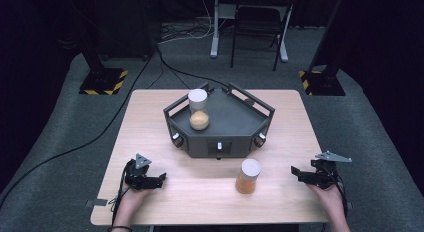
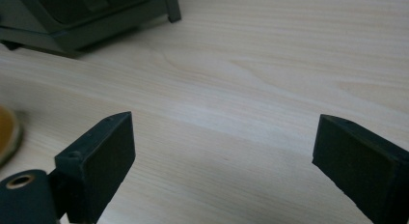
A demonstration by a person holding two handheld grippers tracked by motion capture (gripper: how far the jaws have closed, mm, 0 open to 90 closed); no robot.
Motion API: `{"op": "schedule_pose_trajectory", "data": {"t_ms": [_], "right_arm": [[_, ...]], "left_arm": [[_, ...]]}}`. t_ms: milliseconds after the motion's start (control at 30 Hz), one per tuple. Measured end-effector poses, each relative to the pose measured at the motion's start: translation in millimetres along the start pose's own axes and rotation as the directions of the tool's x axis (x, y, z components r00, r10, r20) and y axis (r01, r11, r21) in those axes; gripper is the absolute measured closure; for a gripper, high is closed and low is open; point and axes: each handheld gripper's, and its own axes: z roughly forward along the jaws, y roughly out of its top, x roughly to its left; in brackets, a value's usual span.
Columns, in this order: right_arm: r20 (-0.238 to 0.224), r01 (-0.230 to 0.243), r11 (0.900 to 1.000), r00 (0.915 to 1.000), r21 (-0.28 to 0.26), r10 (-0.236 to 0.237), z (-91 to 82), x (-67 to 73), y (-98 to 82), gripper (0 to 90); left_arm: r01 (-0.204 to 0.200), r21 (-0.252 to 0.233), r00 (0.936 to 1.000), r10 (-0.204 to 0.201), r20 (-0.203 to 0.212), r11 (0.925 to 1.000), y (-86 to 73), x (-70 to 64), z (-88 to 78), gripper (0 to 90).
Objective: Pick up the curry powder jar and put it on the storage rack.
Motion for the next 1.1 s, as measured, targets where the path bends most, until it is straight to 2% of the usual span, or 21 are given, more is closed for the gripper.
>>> {"op": "schedule_pose_trajectory", "data": {"t_ms": [167, 400, 533, 700, 867, 900, 933, 1100], "right_arm": [[-0.059, -0.012, 0.999, 0.9982, -0.049, 0.009, -14.2, 3.3, 3.3, 7.1], [-0.101, 0.053, 0.994, 0.9929, -0.1, -0.063, -27.9, 22.9, 9.8, 7.1], [-0.126, 0.093, 0.988, 0.9861, -0.126, -0.109, -32.6, 37.5, 12.7, 7.1], [-0.171, 0.147, 0.979, 0.9705, -0.14, -0.17, -34.9, 55.8, 17.9, 7.1], [-0.218, 0.197, 0.97, 0.9496, -0.142, -0.225, -32.8, 73.4, 22.2, 7.1], [-0.218, 0.197, 0.97, 0.9496, -0.142, -0.225, -32.8, 73.4, 22.2, 7.1], [-0.234, 0.216, 0.966, 0.9407, -0.145, -0.245, -31.3, 79.5, 23.2, 7.1], [-0.268, 0.243, 0.959, 0.9234, -0.145, -0.275, -23.3, 91.5, 24.2, 7.3]], "left_arm": [[-0.001, 0.0, 1.0, 0.001, 0.001, 1.0, 0.2, 0.2, 0.1, 5.8], [-0.001, 0.0, 1.0, 0.001, 0.001, 1.0, 0.2, 0.3, 0.1, 5.8], [-0.001, 0.0, 1.0, 0.001, 0.001, 1.0, 0.2, 0.3, 0.2, 5.8], [-0.001, 0.0, 1.0, 0.001, 0.001, 1.0, 0.2, 0.3, 0.2, 5.8], [-0.001, 0.001, 1.0, 0.001, 0.001, 1.0, 0.2, 0.3, 0.2, 5.7], [-0.001, 0.001, 1.0, 0.001, 0.001, 1.0, 0.2, 0.3, 0.2, 5.7], [-0.001, 0.001, 1.0, 0.001, 0.001, 1.0, 0.2, 0.3, 0.2, 5.7], [-0.001, 0.0, 1.0, 0.001, 0.001, 1.0, 0.2, 0.3, 0.2, 5.7]]}}
